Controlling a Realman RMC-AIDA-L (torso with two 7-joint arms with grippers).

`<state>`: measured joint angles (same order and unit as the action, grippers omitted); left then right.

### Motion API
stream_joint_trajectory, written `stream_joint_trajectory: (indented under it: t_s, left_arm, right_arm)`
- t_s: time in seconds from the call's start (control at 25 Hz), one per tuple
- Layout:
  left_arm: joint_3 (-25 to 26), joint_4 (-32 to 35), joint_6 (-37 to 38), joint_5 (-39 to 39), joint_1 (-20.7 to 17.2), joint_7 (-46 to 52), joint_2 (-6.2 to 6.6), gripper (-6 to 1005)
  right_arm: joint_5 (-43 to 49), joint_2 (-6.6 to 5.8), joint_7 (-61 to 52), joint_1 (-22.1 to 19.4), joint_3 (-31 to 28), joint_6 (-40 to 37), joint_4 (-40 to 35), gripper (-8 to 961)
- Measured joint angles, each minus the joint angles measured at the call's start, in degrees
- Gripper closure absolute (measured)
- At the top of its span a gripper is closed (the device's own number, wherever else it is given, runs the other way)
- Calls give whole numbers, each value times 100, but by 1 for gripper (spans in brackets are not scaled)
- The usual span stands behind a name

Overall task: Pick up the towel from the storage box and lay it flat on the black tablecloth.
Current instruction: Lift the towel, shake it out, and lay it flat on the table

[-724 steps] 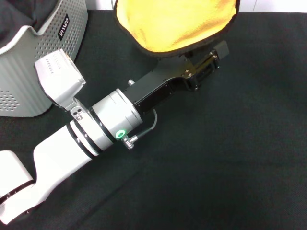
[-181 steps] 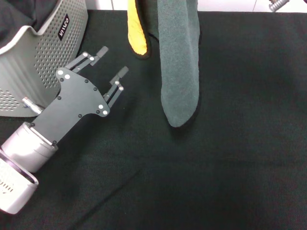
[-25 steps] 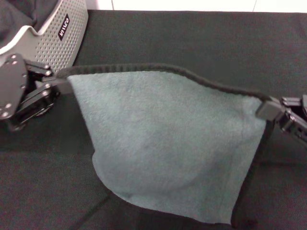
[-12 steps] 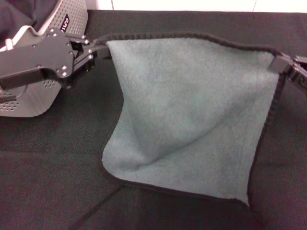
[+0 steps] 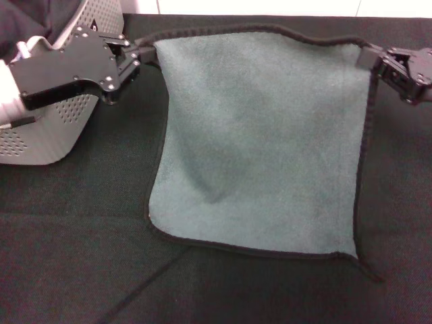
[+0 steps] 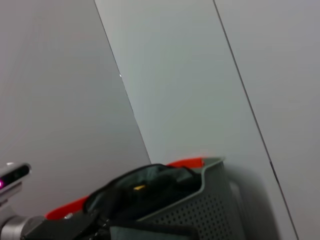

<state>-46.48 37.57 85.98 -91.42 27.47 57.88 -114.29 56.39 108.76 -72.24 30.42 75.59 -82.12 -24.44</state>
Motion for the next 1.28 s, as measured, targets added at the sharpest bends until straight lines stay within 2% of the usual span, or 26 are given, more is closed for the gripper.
stream_joint_trajectory:
  t_s: [0.28,0.32,0.44,0.72,1.08,1.28]
  left_arm:
    - [-5,-1,-467,-284,111,-264,-108,971]
    - [-11,6,-702,-345,143,-379,-173,971]
    - [-11,37,-915,-422,184,-449,-229,971]
    - [-49,584,-1528,-861,163,-456,-551,971]
    - [-399,989,-1697,-906,70,26,-585,970]
    - [-1183,1754,-2089,-977,-190,815,-586,970]
  right_arm:
    - [368,72,-97,323,3,592,73,947]
    - [400,90,-97,360,3,732,80,947]
    - [459,127,-98,412,12,967,80,947]
    - [565,143,-105,484,-11,1291,81,947]
    - [566,115,-107,475,14,1317,80,947]
    - [636,95,-206,482,19,1266,80,947]
